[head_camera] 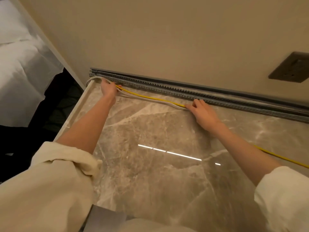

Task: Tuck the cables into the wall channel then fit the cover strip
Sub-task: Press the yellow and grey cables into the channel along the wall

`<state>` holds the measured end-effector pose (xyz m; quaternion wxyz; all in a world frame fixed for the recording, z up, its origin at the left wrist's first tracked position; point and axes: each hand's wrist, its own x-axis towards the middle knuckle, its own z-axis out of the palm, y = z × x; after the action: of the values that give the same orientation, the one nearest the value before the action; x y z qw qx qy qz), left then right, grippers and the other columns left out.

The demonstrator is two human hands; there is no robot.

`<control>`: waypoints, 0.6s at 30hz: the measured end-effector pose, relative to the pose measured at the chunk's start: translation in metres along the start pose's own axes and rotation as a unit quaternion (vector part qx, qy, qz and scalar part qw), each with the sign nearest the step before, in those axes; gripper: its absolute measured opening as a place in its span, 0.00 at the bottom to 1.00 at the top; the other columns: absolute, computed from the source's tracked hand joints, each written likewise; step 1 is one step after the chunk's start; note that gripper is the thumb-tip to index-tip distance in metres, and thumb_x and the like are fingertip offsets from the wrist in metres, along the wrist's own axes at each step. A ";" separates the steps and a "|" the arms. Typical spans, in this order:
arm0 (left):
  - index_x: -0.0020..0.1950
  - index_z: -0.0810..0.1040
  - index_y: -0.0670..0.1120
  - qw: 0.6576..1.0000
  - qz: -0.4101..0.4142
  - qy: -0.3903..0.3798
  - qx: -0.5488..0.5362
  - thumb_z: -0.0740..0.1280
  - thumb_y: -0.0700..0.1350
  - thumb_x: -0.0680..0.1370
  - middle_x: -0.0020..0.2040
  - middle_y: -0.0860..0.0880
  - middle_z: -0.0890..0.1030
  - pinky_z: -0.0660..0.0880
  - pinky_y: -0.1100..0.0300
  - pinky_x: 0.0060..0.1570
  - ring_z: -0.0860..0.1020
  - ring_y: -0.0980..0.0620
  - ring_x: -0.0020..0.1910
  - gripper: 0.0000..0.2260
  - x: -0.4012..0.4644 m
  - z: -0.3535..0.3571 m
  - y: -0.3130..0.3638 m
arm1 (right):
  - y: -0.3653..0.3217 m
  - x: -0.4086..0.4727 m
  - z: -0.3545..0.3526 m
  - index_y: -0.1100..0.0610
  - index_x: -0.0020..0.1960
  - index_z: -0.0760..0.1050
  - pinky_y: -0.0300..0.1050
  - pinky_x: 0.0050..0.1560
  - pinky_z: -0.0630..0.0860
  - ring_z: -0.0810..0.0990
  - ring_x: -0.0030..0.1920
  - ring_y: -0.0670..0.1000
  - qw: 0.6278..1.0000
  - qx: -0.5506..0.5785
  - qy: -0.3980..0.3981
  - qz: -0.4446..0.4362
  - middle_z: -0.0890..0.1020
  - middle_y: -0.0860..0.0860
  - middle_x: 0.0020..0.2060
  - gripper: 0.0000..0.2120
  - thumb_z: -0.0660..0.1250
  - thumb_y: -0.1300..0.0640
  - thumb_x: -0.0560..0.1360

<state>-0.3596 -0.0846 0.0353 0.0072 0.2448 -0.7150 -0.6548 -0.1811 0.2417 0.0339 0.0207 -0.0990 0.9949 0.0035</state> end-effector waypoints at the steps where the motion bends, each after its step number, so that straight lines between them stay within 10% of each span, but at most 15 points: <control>1: 0.77 0.48 0.44 1.000 0.001 0.000 0.010 0.54 0.33 0.81 0.74 0.41 0.62 0.80 0.60 0.37 0.80 0.52 0.36 0.27 0.000 0.000 0.000 | 0.001 0.002 0.000 0.55 0.69 0.66 0.45 0.38 0.64 0.71 0.48 0.56 1.000 -0.001 0.001 0.004 0.73 0.58 0.50 0.23 0.65 0.62 0.75; 7: 0.71 0.62 0.40 0.976 0.032 0.030 0.212 0.63 0.41 0.79 0.66 0.38 0.73 0.73 0.48 0.63 0.74 0.40 0.64 0.22 -0.012 0.006 -0.007 | 0.004 0.005 0.005 0.58 0.66 0.69 0.45 0.39 0.65 0.72 0.48 0.57 1.000 -0.014 0.002 0.022 0.74 0.59 0.49 0.21 0.66 0.64 0.74; 12: 0.61 0.72 0.42 0.883 0.153 0.139 0.421 0.68 0.45 0.75 0.66 0.37 0.68 0.67 0.48 0.63 0.67 0.38 0.64 0.17 -0.067 0.035 -0.021 | 0.018 -0.014 0.007 0.57 0.63 0.70 0.46 0.38 0.69 0.73 0.47 0.56 0.999 0.007 -0.002 0.045 0.75 0.57 0.48 0.16 0.64 0.62 0.76; 18: 0.61 0.76 0.40 0.780 0.426 -0.178 0.422 0.70 0.46 0.74 0.58 0.37 0.74 0.68 0.49 0.60 0.71 0.39 0.59 0.18 -0.119 0.081 -0.042 | 0.050 -0.068 0.008 0.58 0.62 0.72 0.52 0.48 0.72 0.75 0.51 0.60 0.997 0.035 -0.011 0.074 0.75 0.59 0.51 0.15 0.60 0.53 0.79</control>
<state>-0.2673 0.0329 0.0216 0.0540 -0.2267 -0.9400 -0.2493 -0.1236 0.3045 0.0286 0.0343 -0.0246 0.9987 -0.0284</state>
